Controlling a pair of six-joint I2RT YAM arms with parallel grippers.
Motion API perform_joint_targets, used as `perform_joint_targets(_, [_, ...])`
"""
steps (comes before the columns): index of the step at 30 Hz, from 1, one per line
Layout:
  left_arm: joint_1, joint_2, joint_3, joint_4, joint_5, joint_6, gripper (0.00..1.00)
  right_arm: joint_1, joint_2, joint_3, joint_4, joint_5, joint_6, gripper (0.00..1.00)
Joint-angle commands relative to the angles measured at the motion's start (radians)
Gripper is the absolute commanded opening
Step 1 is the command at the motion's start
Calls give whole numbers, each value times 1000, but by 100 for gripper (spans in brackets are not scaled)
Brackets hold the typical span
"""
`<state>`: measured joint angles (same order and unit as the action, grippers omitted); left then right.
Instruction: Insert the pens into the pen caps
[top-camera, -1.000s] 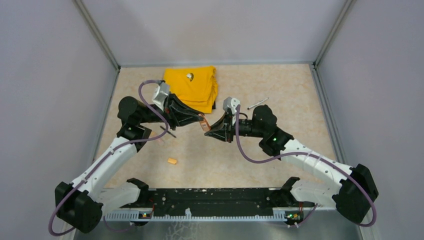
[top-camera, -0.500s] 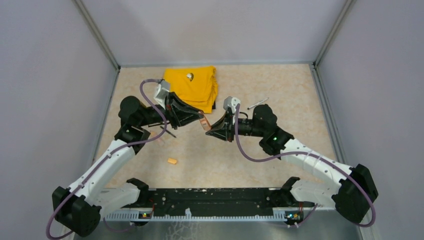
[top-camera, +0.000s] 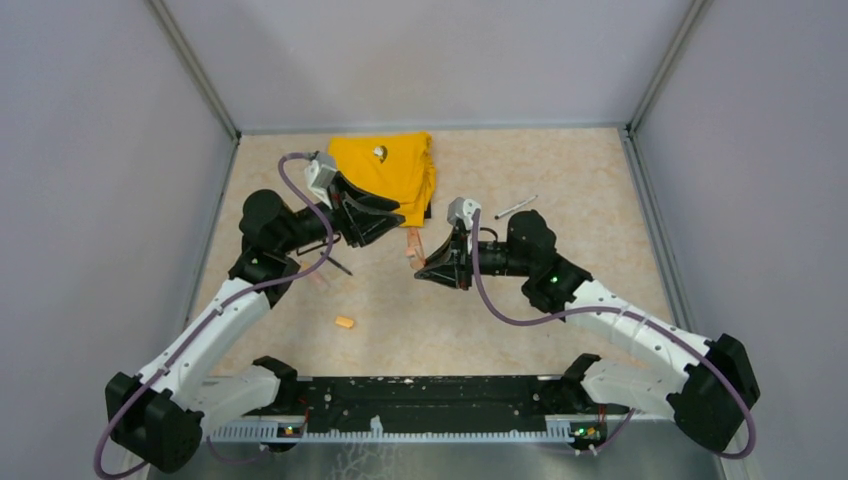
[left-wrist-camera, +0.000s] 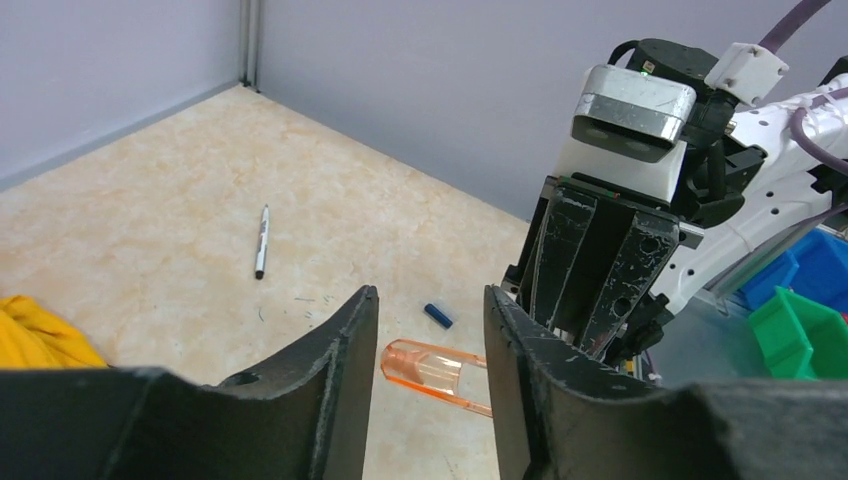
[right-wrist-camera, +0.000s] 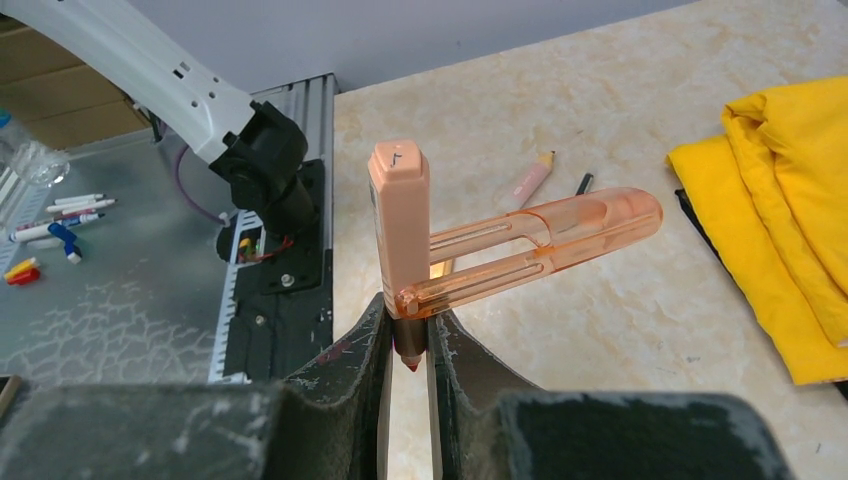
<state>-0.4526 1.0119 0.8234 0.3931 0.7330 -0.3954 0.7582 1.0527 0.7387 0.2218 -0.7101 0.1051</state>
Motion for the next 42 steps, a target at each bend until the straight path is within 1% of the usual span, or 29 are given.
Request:
perform_joint_targets(1, [2, -7, 6, 16, 18, 10, 53, 2, -33, -6, 52, 53, 26, 0])
perform_joint_targets(4, [2, -24, -2, 70, 81, -8, 61, 1, -24, 5, 41, 107, 51, 0])
perform_joint_targets(8, [2, -39, -21, 162, 170, -42, 70, 0, 0, 23, 46, 104, 72, 0])
perform_joint_targets(11, [2, -34, -23, 186, 218, -45, 73, 1, 7, 22, 78, 75, 86, 0])
perform_joint_targets(15, [0, -20, -30, 201, 249, -48, 73, 3, 11, 14, 174, 44, 132, 0])
perform_joint_targets(19, [1, 12, -21, 210, 298, -56, 71, 1, 36, 41, 206, 33, 148, 0])
perform_joint_targets(23, [0, 29, -18, 202, 306, -49, 69, 2, 63, 64, 233, -3, 159, 0])
perform_joint_targets(26, [-1, 37, -14, 211, 314, -55, 62, 1, 78, 73, 252, -7, 170, 0])
perform_joint_targets(28, [-4, 42, -11, 217, 330, -56, 60, 1, 83, 76, 272, -11, 181, 0])
perform_joint_targets(35, [-10, 44, -18, 203, 338, -37, 58, 2, 96, 87, 313, -14, 202, 0])
perform_joint_targets(39, [-12, 48, -18, 201, 337, -37, 49, 2, 102, 94, 313, -8, 204, 0])
perform_joint_targets(42, [-15, 52, -17, 199, 335, -36, 40, 2, 108, 100, 312, -9, 205, 0])
